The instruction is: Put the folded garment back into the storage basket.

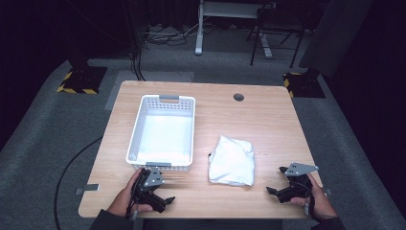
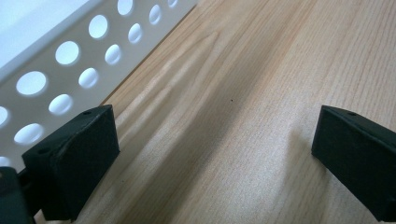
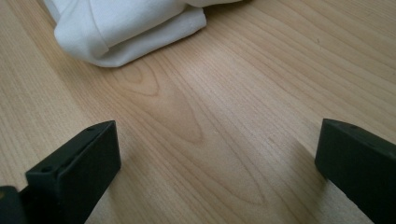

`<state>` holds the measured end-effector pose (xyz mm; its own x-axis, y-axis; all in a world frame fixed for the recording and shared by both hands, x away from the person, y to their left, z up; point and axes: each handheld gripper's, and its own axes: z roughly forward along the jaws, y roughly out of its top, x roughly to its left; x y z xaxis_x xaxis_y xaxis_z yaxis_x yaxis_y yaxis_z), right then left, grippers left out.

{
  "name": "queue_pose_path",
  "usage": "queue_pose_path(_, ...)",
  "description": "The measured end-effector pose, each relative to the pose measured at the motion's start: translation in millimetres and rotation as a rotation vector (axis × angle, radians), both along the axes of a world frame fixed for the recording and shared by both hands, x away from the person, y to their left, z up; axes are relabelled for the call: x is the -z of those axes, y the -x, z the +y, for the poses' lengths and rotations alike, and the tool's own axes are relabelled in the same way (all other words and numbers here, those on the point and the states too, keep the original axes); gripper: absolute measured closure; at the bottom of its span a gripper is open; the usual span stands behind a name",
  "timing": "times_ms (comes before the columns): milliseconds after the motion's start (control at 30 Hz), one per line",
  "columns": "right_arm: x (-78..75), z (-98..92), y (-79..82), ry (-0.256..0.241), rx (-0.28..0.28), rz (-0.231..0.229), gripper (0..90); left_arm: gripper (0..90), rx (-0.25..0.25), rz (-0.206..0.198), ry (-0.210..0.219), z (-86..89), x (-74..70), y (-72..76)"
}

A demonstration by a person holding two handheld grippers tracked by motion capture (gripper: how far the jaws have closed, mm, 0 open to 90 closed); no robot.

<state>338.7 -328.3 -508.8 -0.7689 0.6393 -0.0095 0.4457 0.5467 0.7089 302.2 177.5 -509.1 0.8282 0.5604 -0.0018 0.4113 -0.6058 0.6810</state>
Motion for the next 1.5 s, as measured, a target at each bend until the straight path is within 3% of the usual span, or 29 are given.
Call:
queue_pose_path(800, -0.7, -0.9, 1.6, 0.006, 0.028, 0.005, 0.0, 0.6, -0.003, 0.001, -0.001, 0.1, 0.0, -0.3)
queue_pose_path(1033, -5.0, 1.0, 3.0, 0.054, 0.023, 0.004, 0.4, 0.6, -0.003, 0.001, -0.001, 0.0, 0.0, -0.2)
queue_pose_path(1267, -9.2, 1.0, 4.9, 0.021, 0.022, 0.011, 2.1, 0.6, -0.003, 0.000, -0.001, 0.0, 0.0, -0.2)
queue_pose_path(1500, -14.4, 5.6, 9.5, 0.061, -0.005, -0.009, 2.0, 0.6, -0.003, 0.000, -0.002, 0.0, -0.1, -0.2)
